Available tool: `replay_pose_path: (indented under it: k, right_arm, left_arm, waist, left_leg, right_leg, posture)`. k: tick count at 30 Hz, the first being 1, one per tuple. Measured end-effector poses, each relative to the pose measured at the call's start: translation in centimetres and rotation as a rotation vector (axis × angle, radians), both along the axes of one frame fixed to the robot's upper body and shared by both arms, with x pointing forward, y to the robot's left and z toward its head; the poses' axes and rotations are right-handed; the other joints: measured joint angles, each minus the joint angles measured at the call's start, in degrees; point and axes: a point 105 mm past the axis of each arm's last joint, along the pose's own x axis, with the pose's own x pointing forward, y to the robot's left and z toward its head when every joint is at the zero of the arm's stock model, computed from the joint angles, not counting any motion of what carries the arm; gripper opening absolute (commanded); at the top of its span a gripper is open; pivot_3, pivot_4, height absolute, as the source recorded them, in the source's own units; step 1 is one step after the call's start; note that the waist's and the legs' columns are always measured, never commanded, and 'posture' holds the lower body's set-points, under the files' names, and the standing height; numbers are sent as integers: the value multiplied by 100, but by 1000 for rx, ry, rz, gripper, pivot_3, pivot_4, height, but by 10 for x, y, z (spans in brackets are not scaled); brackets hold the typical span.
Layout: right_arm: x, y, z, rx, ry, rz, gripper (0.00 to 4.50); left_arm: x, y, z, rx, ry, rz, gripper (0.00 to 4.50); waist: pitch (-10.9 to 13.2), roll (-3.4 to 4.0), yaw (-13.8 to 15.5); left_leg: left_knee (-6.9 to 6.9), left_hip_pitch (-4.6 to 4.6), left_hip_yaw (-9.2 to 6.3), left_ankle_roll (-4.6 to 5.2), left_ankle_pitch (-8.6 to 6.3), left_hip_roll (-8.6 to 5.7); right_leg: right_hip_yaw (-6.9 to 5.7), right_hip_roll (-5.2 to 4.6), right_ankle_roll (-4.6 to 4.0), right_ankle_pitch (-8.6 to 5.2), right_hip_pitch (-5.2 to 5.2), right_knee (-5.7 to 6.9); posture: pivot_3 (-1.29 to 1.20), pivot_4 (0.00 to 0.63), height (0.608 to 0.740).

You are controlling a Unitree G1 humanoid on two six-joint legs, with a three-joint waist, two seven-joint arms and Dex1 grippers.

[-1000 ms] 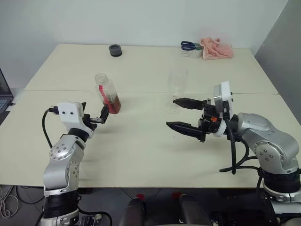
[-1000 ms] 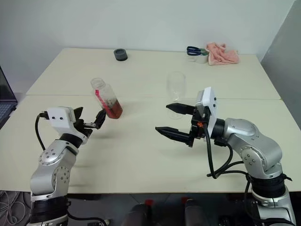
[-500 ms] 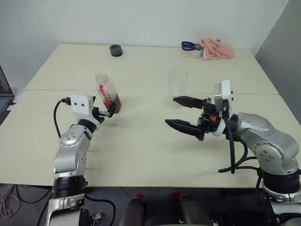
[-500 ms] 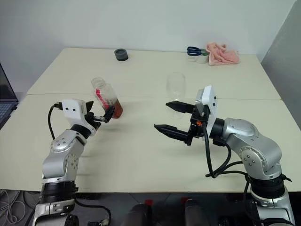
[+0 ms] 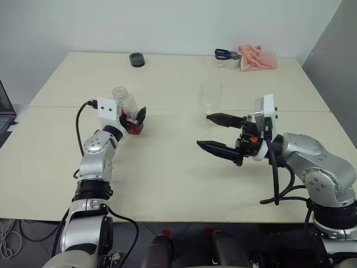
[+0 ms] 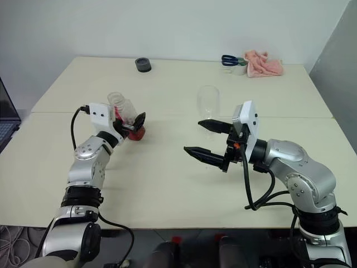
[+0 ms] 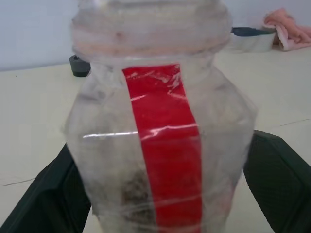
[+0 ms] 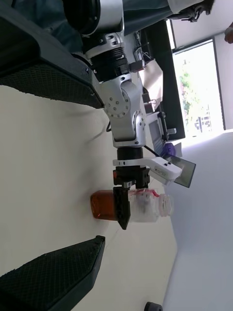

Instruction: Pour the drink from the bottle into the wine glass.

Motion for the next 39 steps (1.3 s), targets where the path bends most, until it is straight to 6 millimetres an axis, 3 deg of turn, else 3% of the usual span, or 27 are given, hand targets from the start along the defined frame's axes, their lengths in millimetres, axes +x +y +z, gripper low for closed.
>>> replay_pose_path:
  k: [6,10,13,20,29,32,36,39]
  right_arm:
    - [0,-1,1,6,0,-16,4463]
    - [-3,0,3,14,-2,-13,4463]
    - [-3,0,2,15,3,-19,4500]
    - [-3,0,2,17,6,-24,4500]
    - [3,-5,3,25,2,-60,4500]
    - [25,-25,6,26,-61,-212,4500]
    - [54,-53,0,-34,-143,-423,4500]
    - [64,-60,-5,-23,-159,-504,4500]
  left_arm:
    - [1,5,-22,10,52,4,4500]
    - [3,4,-22,16,43,-10,4500]
    - [5,2,-17,19,24,-19,3903]
    - [8,1,-10,16,-1,-19,1774]
    - [9,8,-9,41,3,28,1637]
    - [19,-9,9,138,-22,-24,1637]
    - [35,-36,69,299,-144,-100,1637]
    - [39,-59,107,408,-245,-157,1637]
  waist:
    - [0,0,9]
    - [0,0,8]
    - [0,0,7]
    - [0,0,5]
    - [0,0,2]
    - [0,-1,33]
    - [1,-3,70]
    - [1,-2,24]
  left_leg:
    - [2,-2,-2,1,0,1]
    - [3,-1,-3,1,0,0]
    - [6,-1,-3,1,1,0]
    - [6,-1,-3,1,1,0]
    - [9,1,-3,2,1,0]
    - [19,-11,2,-1,3,-6]
    - [47,-43,-1,-5,6,-11]
    - [75,-74,19,-21,14,-14]
  right_leg:
    - [0,-4,0,0,1,1]
    - [-2,-2,0,0,0,6]
    - [-2,-2,0,0,0,8]
    - [-2,-1,-1,0,0,9]
    - [-2,0,-1,1,0,16]
    - [-16,3,-1,2,1,19]
    - [-29,5,-2,3,-13,31]
    - [-11,2,-2,3,-60,70]
  posture:
    - [0,150,740]
    - [0,150,740]
    - [0,150,740]
    - [0,150,740]
    - [0,150,740]
    - [0,150,740]
    - [0,150,740]
    - [0,150,740]
